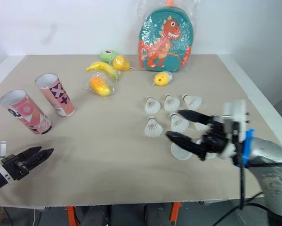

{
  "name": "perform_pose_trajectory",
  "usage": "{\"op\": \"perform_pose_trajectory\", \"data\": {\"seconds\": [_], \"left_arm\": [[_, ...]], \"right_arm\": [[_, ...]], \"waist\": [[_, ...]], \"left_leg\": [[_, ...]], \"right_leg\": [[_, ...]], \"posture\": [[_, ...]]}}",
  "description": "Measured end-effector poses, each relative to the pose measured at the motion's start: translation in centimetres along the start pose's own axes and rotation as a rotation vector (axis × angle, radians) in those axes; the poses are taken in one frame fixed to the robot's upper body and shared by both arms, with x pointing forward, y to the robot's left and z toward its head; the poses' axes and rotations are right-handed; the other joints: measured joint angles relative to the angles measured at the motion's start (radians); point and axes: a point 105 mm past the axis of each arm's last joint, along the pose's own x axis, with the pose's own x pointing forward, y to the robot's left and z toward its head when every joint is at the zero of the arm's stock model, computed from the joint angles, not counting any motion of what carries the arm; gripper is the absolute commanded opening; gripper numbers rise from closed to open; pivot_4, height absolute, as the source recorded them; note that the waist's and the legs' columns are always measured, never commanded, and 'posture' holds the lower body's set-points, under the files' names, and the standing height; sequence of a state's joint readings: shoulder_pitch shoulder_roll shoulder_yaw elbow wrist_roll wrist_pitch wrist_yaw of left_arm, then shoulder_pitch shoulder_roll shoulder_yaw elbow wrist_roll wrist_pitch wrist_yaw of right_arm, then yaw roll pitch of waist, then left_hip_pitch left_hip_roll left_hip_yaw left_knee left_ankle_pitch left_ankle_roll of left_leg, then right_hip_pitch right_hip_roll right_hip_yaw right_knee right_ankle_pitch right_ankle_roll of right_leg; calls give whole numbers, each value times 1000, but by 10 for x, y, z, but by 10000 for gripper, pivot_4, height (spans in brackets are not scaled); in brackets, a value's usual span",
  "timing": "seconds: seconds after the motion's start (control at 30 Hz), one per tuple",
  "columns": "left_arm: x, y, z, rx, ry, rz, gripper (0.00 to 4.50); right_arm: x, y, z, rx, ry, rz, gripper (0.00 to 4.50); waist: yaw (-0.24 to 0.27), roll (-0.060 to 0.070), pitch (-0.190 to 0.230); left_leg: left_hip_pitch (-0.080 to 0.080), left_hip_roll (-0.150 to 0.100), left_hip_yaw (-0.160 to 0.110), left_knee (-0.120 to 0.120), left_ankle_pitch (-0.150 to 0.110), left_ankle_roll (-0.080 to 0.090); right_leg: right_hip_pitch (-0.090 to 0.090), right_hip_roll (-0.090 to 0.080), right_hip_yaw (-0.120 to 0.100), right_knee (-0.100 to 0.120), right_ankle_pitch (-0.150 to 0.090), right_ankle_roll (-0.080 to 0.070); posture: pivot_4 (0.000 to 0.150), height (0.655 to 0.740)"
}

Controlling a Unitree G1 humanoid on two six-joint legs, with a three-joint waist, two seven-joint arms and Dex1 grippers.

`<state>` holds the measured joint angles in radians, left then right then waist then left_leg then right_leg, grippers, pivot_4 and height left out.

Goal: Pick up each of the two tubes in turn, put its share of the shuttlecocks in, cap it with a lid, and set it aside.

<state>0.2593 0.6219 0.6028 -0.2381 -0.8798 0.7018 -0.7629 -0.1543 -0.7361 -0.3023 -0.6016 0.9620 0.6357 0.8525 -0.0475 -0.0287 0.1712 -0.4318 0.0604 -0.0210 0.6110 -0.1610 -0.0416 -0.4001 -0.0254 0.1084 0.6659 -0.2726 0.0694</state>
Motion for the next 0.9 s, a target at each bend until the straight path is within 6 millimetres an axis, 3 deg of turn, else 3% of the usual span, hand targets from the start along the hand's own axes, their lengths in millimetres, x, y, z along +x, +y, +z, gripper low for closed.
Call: {"op": "perform_pose_trajectory", "data": {"seconds": [0.13, 0.27, 0.3, 0.4, 0.57, 0.73, 0.9], "left_arm": [[0, 4, 10, 41, -80, 37, 45000], [-2, 8, 15, 70, -106, 69, 45000], [-3, 17, 22, 167, -157, 156, 45000], [-6, 24, 24, 239, -165, 209, 45000], [-5, 37, 19, 283, -150, 271, 45000], [12, 52, 15, 271, -142, 292, 45000], [37, 59, 19, 330, -136, 280, 45000]], "right_arm": [[36, 6, -25, 61, 54, 67, 44493], [40, 4, -33, 72, 75, 62, 44493], [60, -2, -40, 71, 88, 55, 44493], [68, -8, -46, 63, 107, 33, 44493], [74, -12, -50, 46, 99, 11, 44493], [73, -7, -61, 70, 103, -4, 44493], [69, -4, -61, 59, 95, -37, 44493]], "waist": [[5, -3, -1], [6, -3, -2], [2, -4, -2], [1, -4, -2], [3, -5, -2], [3, -6, -3], [4, -6, -3]], "left_leg": [[-1, 0, 0, 0, 0, 0], [-2, 0, 1, 0, 0, 0], [-2, 1, 1, 0, 0, 0], [-3, 2, 1, 0, 0, 0], [-5, 2, 1, 0, 0, 0], [-5, 2, 0, 0, 0, 0], [-5, 2, 0, 0, 0, 0]], "right_leg": [[-1, 0, 0, 0, 0, -1], [-2, 0, 0, 0, 1, -2], [-4, 1, 0, 0, 4, -6], [-4, 2, 0, 0, 5, -7], [-5, 2, 0, 0, 5, -7], [-5, 3, 0, 0, 6, -5], [-5, 3, 0, 0, 7, -3]], "posture": [[1500, 7347], [1500, 7347], [1500, 7347], [1500, 7347], [1500, 7347], [1500, 7347], [1500, 7347]]}}
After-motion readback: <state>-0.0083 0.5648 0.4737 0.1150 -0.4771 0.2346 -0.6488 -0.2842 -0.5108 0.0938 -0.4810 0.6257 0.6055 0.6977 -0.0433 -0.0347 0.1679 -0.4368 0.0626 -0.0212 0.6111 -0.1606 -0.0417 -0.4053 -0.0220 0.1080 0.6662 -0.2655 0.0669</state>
